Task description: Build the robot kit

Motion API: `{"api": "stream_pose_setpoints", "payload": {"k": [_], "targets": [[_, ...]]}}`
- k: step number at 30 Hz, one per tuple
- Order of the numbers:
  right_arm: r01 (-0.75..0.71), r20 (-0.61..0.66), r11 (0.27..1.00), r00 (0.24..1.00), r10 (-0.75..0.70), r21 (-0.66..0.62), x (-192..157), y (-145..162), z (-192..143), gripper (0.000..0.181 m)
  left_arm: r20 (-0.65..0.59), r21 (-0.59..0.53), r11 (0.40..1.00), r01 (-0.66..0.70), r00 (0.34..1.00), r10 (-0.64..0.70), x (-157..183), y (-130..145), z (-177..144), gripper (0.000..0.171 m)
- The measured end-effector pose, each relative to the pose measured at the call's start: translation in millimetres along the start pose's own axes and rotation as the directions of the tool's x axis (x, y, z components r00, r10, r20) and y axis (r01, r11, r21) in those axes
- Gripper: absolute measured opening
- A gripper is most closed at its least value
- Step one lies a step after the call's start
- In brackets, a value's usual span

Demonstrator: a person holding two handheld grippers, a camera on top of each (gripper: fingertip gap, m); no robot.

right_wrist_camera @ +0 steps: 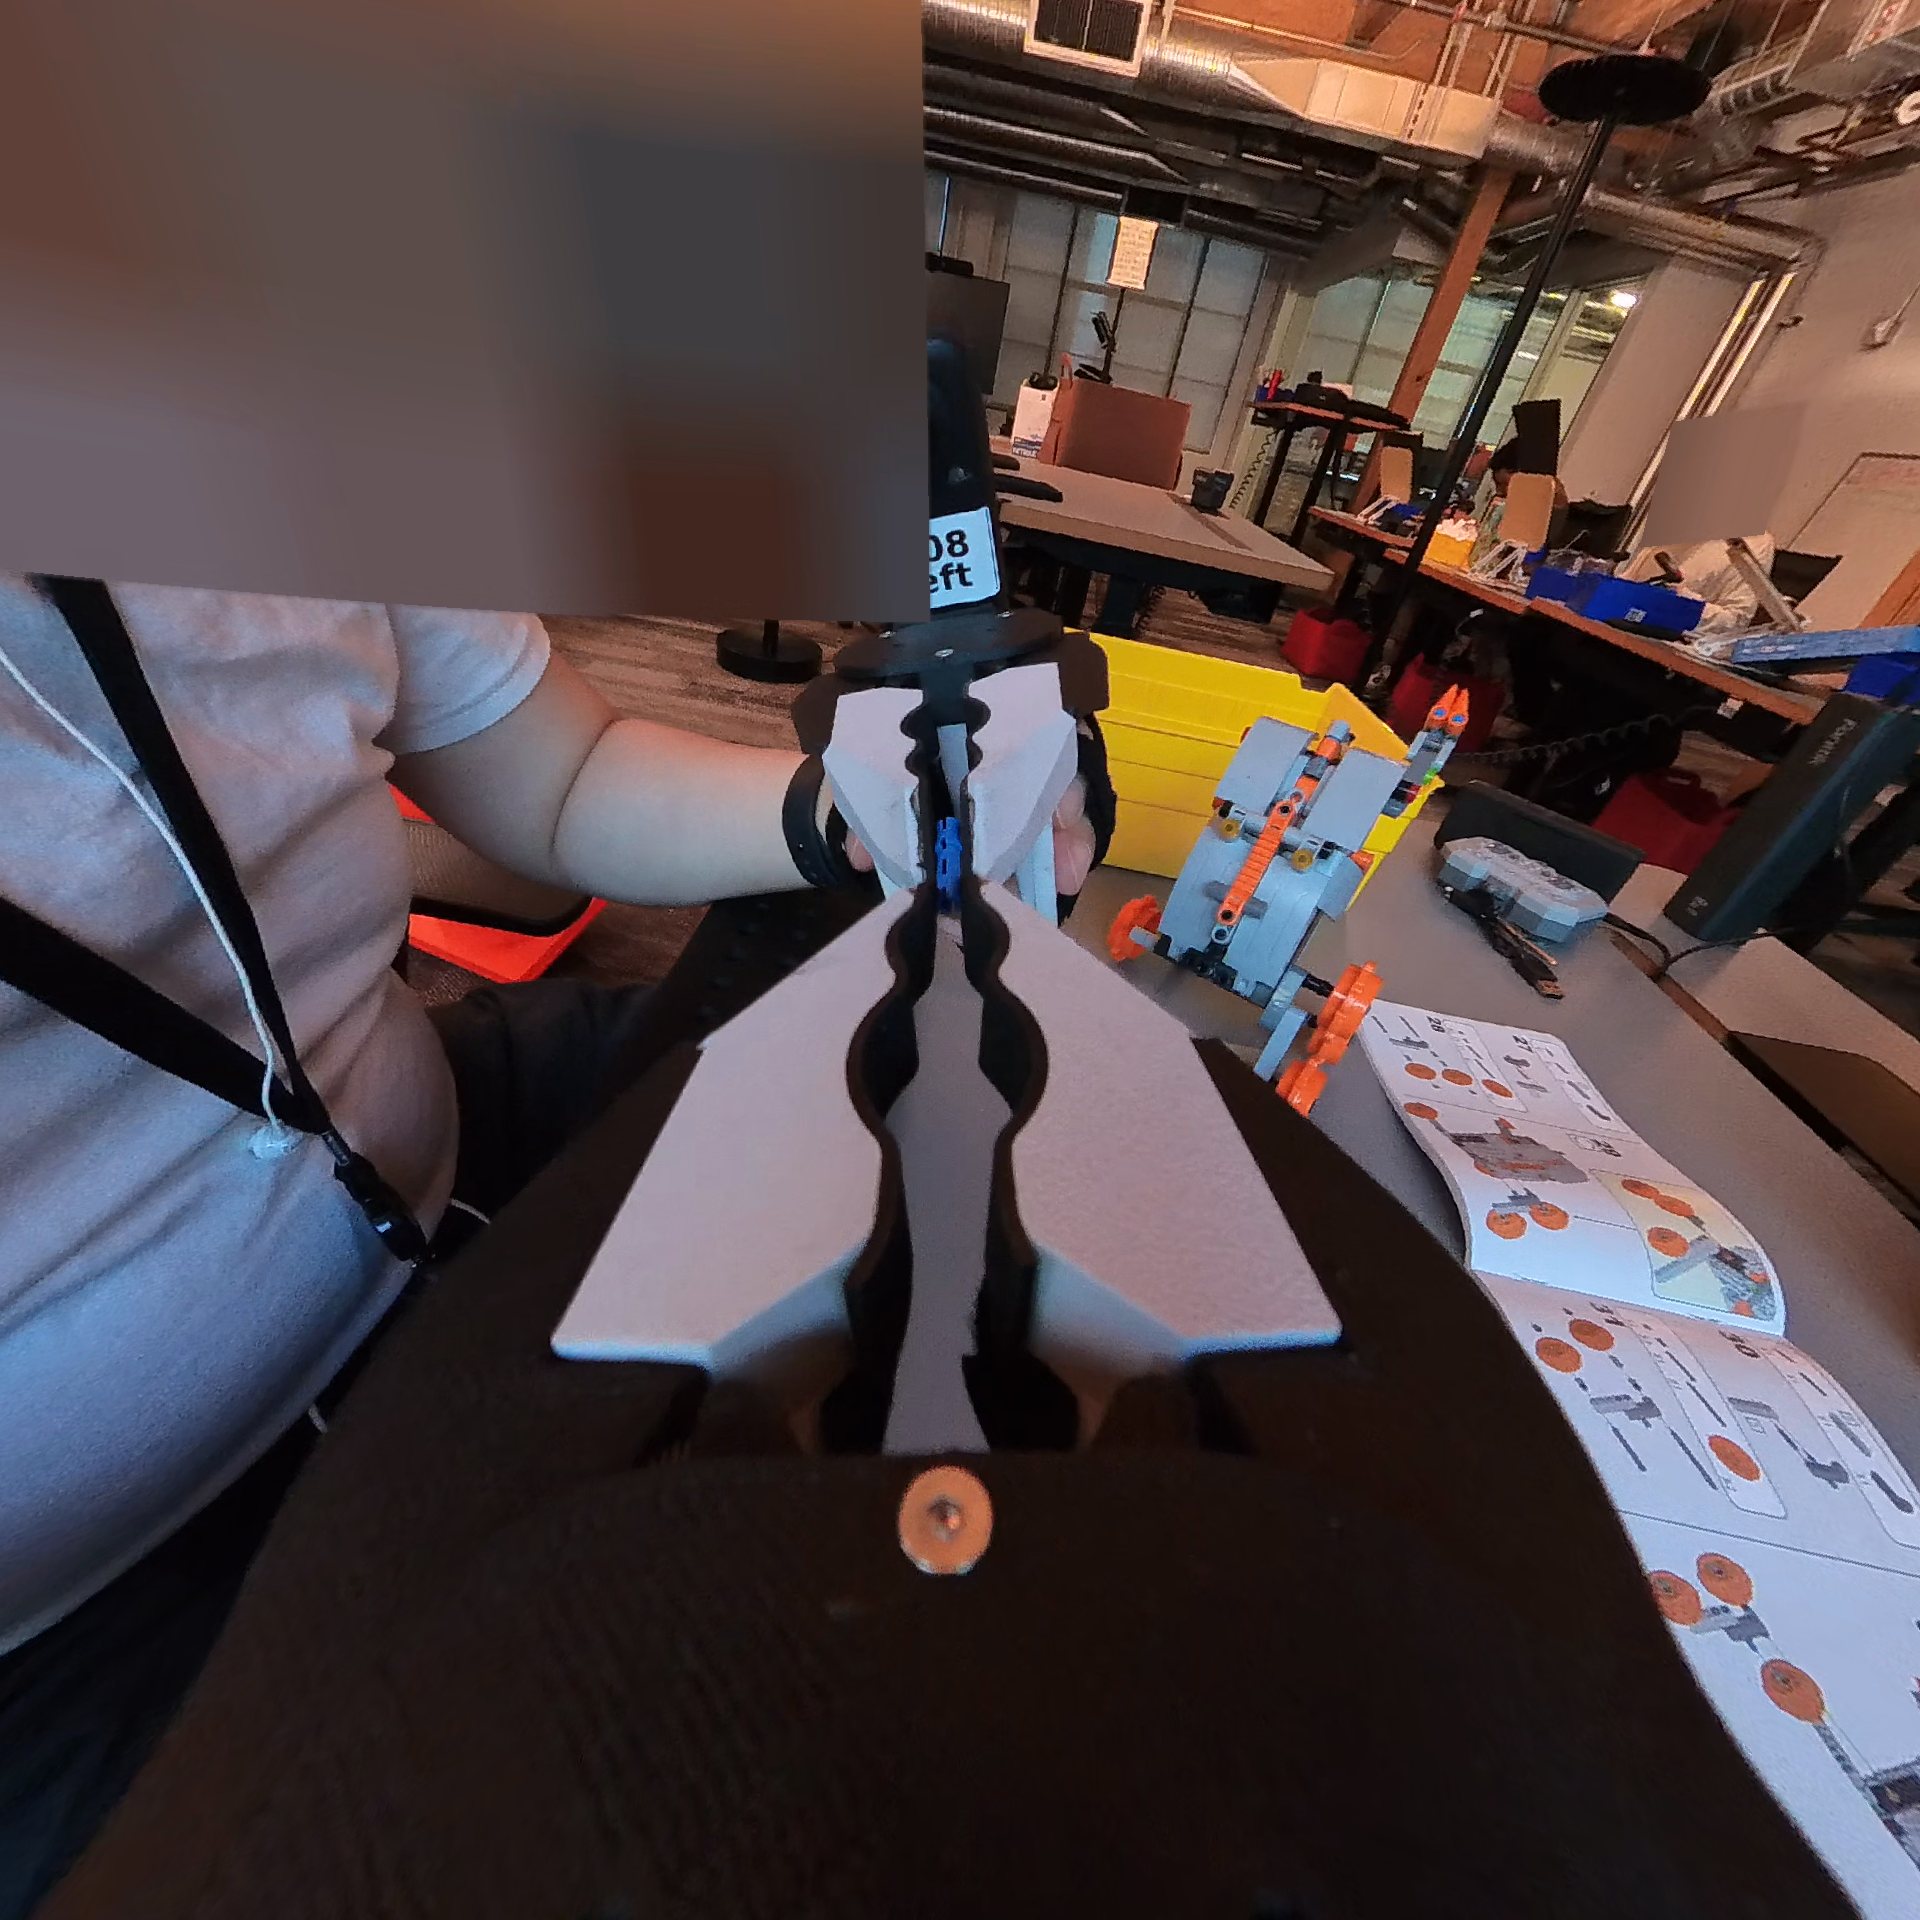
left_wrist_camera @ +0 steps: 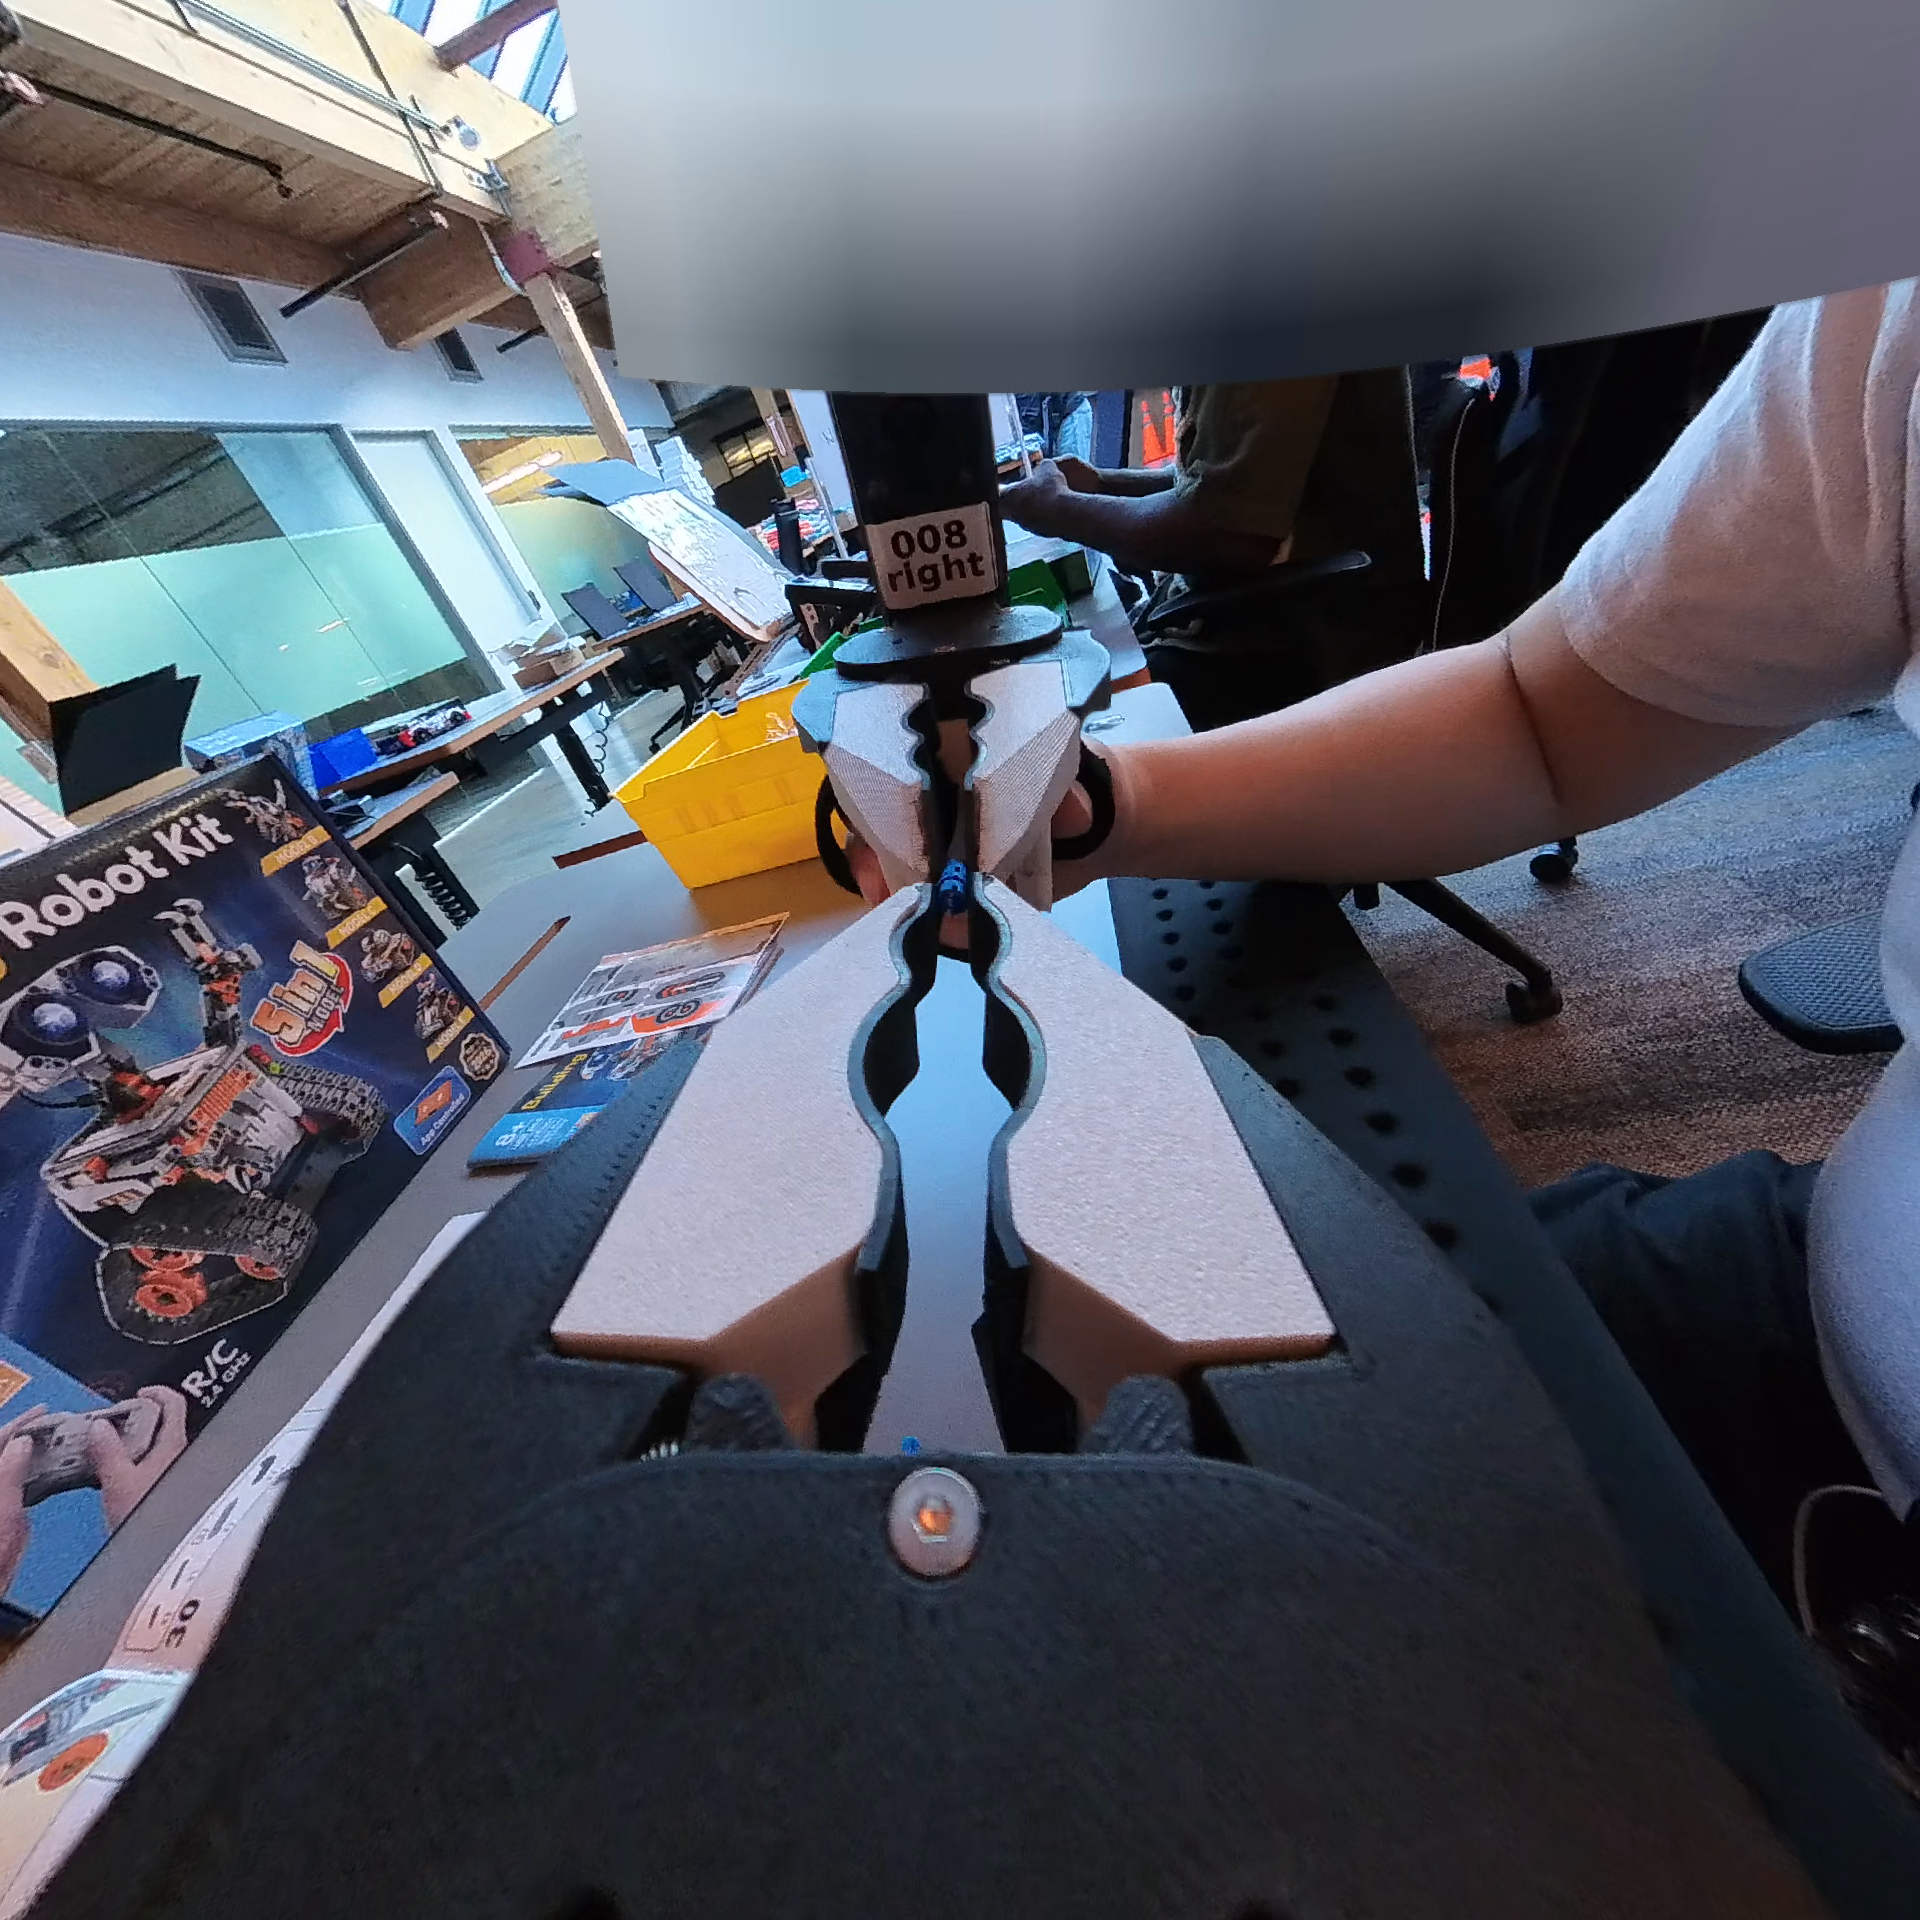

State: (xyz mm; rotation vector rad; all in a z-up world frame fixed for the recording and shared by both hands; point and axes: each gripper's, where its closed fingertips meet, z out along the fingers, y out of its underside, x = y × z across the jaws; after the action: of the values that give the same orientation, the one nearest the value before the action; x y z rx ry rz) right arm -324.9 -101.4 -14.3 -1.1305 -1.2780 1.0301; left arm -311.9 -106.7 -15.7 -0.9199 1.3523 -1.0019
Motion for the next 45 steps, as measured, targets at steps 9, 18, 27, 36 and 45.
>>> {"api": "stream_pose_setpoints", "payload": {"k": [9,18,27,36,45], "targets": [[0.021,-0.013,1.0,1.0,-0.021,-0.009,1.4,-0.9,-0.1,0.004,0.008,0.003,1.0,0.003,1.0,-0.003,-1.2,0.4,-2.4,0.003],[-0.035,0.018,0.999,0.999,0.036,-0.015,-1.1,2.6,2.5,0.004,0.042,-0.016,0.998,-0.067,0.997,0.068,-1.6,2.6,-1.8,0.01],[-0.054,0.032,0.998,0.998,0.054,-0.015,-1.6,4.7,1.1,0.004,0.019,-0.024,0.996,-0.087,0.996,0.088,1.7,4.2,-2.7,0.003],[-0.064,-0.025,0.997,0.998,0.063,-0.048,16.5,10.1,-11.7,0.026,0.056,-0.059,0.993,-0.098,0.993,0.102,-5.7,10.7,-5.3,0.003],[-0.368,-0.231,0.672,0.929,0.288,-0.643,84.9,139.5,-62.7,0.019,0.166,-0.147,0.988,-0.05,0.983,0.074,-27.9,33.6,-15.1,0.003]]}}
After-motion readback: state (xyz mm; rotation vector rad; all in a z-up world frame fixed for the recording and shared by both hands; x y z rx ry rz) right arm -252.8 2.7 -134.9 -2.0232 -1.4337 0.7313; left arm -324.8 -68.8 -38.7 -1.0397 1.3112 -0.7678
